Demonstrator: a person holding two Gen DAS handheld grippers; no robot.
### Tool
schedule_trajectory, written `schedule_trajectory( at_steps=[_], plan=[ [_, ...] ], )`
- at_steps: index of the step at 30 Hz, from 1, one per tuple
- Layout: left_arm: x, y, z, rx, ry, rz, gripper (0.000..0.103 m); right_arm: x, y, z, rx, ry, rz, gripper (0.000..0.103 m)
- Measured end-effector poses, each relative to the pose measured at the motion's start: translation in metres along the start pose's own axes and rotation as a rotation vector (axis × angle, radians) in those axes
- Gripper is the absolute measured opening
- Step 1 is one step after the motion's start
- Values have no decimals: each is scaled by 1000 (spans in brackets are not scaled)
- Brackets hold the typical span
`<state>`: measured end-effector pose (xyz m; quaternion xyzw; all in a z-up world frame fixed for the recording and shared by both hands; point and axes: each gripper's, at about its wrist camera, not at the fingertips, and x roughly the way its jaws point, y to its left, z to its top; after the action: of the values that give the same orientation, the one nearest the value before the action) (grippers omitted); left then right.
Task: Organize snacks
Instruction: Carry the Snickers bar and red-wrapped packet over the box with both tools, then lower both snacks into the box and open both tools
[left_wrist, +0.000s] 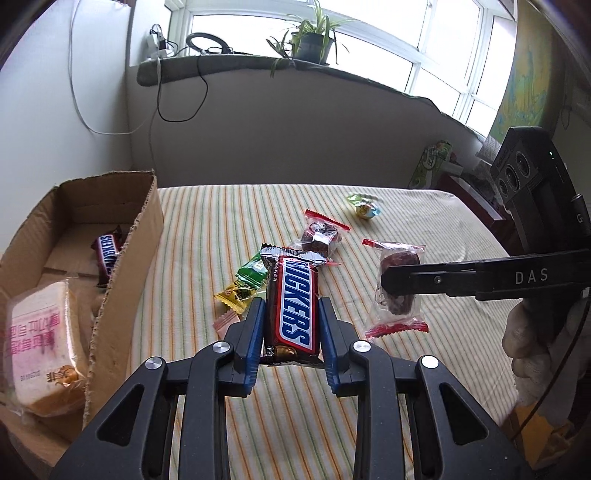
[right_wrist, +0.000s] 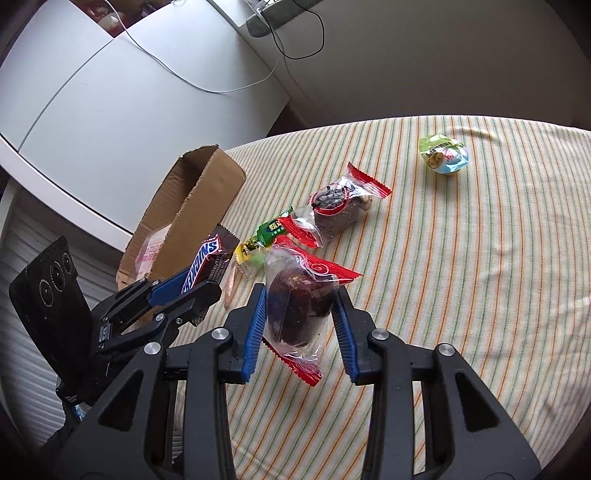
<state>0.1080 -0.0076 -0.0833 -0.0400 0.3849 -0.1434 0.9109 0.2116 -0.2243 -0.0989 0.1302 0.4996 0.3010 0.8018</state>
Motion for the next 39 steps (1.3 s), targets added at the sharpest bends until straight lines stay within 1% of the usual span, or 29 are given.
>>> schedule_trajectory(
  at_steps=[7, 17, 25, 29, 35, 39],
  plan=[
    [-20, 10, 3, -27, -44, 4, 27, -5, 26, 10, -33, -24, 9, 37],
    [-46, 42, 8, -68, -97, 57, 27, -2, 66, 36, -99, -53, 28, 37],
    [-63, 81, 12, -117, -129, 119, 27, 15, 100, 56, -157, -51, 40, 37],
    [-69, 103, 14, -149, -139, 155, 27, 31, 115, 66, -176, -44, 41, 37],
    [-73, 135, 15, -189, -141, 195, 27, 51, 136, 78, -205, -32, 56, 37],
    [-70, 149, 15, -202, -130, 217, 27, 64, 146, 85, -217, -22, 68, 37]
  ],
)
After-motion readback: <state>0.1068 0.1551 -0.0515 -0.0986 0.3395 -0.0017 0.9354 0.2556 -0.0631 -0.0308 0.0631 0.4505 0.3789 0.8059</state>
